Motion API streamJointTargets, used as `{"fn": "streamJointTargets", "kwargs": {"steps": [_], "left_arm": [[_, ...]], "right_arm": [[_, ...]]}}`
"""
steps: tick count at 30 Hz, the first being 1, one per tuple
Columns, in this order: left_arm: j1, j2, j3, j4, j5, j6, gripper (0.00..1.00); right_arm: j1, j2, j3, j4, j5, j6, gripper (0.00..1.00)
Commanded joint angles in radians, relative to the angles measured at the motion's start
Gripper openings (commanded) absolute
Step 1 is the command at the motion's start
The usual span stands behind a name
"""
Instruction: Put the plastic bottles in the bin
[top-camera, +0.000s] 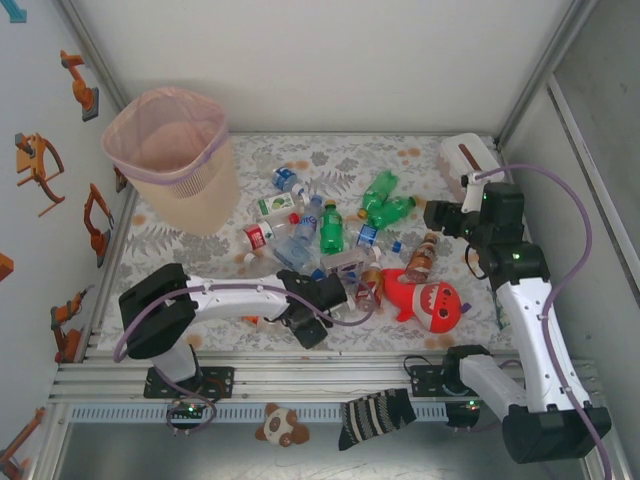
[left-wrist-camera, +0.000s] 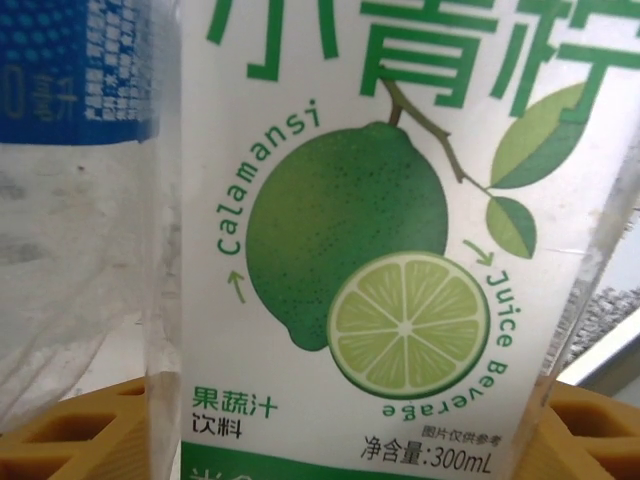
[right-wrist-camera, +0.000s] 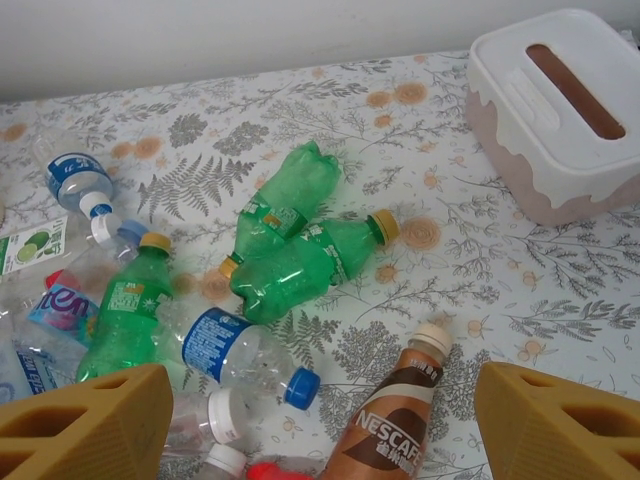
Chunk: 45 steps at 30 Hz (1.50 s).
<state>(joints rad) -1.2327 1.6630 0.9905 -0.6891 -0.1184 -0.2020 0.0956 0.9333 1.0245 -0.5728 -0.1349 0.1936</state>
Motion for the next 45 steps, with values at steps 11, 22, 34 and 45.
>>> {"fn": "streamJointTargets", "kwargs": {"steps": [11,22,34,45], "left_arm": [[0.024,-0.142,0.034,-0.026,0.153,0.132,0.66],[0.108,-0.337,0.122,-0.075,0.184,0.171,0.64],[0.347,-0.439,0.328,-0.166,0.170,0.200,0.61],[0.651,-0.355,0.606,-0.245,0.152,0.280,0.60]], "right_arm": [[0.010,0.001,0.067,-0.009,0.044,-0.006,0.78],[0.011,0.002,0.103,-0.010,0.043,-0.005,0.78],[0.010,0.002,0.115,-0.008,0.044,-0.008,0.78],[0.010,0.003,0.116,-0.003,0.042,-0.009,0.78]]}}
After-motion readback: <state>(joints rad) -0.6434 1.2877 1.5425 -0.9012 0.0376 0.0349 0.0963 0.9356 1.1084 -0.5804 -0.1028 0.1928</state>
